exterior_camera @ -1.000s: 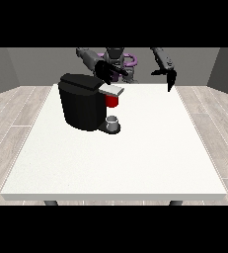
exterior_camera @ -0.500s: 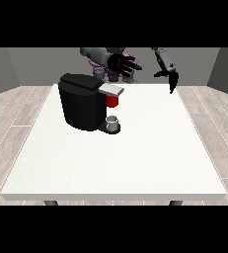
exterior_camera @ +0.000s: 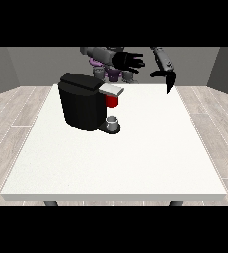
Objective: Insert the coffee pod into the coffee machine and close the lid
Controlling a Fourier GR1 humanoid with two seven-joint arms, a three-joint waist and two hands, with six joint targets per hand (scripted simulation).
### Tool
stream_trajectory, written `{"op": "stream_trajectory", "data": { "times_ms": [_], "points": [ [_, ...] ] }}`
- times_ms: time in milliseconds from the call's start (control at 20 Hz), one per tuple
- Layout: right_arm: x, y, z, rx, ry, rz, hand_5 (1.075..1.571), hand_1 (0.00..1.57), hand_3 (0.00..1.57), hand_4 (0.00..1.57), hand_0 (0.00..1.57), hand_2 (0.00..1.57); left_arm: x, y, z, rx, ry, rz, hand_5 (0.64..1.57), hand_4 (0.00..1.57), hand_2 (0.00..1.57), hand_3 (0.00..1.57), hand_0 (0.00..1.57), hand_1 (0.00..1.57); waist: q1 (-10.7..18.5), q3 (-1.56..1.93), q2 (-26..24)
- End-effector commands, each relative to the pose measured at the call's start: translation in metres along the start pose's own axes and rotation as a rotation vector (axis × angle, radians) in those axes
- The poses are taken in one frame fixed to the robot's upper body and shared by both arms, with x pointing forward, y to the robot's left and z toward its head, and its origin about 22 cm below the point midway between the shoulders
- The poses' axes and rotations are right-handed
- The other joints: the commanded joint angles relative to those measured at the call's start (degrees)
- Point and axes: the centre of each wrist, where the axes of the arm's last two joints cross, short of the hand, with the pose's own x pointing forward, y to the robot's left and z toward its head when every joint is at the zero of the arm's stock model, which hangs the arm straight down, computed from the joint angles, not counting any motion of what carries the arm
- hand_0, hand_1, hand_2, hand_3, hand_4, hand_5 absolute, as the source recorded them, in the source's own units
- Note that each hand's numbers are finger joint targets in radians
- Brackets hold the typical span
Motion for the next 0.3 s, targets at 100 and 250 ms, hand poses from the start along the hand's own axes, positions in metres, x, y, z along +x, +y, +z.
{"op": "stream_trajectory", "data": {
  "times_ms": [100,250],
  "points": [
    [-0.016,0.031,0.039,0.174,-0.050,-0.059,1.571,0.00,0.00,0.51,0.00,0.00,-0.013,-0.014,0.007,-0.014,0.017,0.009,1.571,0.17,0.00,0.00,0.00,0.00,1.4,0.02,-1.3],
    [-0.022,0.054,0.076,0.192,-0.037,-0.167,1.571,0.00,0.00,0.46,0.00,0.00,-0.019,-0.022,0.006,-0.038,0.062,0.006,1.571,0.17,0.00,0.00,0.00,0.00,2.3,0.03,-2.5]
  ]
}}
